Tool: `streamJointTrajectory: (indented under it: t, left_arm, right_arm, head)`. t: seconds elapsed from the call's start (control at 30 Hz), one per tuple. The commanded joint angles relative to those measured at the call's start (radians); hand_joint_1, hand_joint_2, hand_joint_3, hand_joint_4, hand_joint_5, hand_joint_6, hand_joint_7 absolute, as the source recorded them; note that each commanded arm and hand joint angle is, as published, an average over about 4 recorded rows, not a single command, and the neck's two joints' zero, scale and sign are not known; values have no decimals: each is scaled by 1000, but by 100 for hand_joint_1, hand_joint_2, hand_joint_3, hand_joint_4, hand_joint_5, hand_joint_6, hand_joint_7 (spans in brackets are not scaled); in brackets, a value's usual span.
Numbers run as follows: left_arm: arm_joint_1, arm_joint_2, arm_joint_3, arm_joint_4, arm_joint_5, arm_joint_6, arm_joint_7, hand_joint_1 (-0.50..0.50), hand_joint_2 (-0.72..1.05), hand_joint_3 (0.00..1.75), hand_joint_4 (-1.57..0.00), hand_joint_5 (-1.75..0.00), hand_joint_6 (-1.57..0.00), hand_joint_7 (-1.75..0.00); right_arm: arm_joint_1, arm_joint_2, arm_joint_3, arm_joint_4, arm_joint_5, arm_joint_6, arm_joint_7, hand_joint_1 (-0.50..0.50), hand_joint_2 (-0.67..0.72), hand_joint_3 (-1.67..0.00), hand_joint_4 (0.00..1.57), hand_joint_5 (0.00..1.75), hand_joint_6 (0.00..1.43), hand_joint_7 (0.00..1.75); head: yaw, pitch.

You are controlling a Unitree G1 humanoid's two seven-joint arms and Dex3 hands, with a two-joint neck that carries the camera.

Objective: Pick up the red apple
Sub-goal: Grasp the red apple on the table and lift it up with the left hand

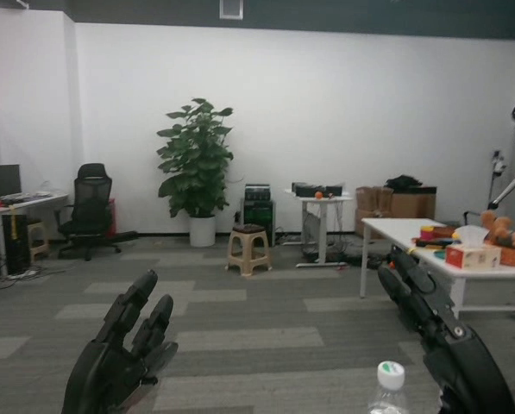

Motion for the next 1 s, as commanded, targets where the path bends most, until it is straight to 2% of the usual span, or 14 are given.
streamJointTrajectory:
  t: [0.03,0.17,0.3,0.5,0.7,0.9,1.0]
  left_arm:
    - [6,10,0,5,-3,-9,4,-50,105,9,0,0,0,-24]
    - [9,20,-1,5,-3,-7,4,-50,105,9,0,0,0,-24]
    - [15,39,-6,4,-3,13,4,-50,105,9,0,0,0,-24]
    - [15,64,-4,-3,-3,54,2,-49,105,9,0,0,0,-26]
    - [13,92,4,-11,1,135,-30,-50,105,9,0,0,0,-24]
    - [28,105,63,-37,112,241,-56,-50,105,7,0,0,0,-21]
    - [31,105,92,-39,166,260,-60,-50,105,4,0,0,0,-23]
  right_arm:
    - [0,-4,5,0,-1,5,2,-46,72,0,0,0,0,0]
    - [2,-7,6,2,-1,6,4,-44,72,0,0,0,0,0]
    - [10,-11,6,7,-1,7,4,-46,72,0,0,0,0,0]
    - [14,-10,4,29,-2,7,5,-46,72,0,0,0,0,3]
    - [14,-10,6,59,-6,6,5,-46,72,0,0,0,0,0]
    - [14,-7,7,78,-6,3,5,-46,72,0,0,0,0,0]
    - [14,-7,9,87,-5,2,5,-46,72,0,0,0,0,0]
  head:
    - [2,-93]
    - [23,-227]
    - [41,-278]
    - [62,-314]
    - [76,-326]
    - [87,-319]
    - [95,-320]
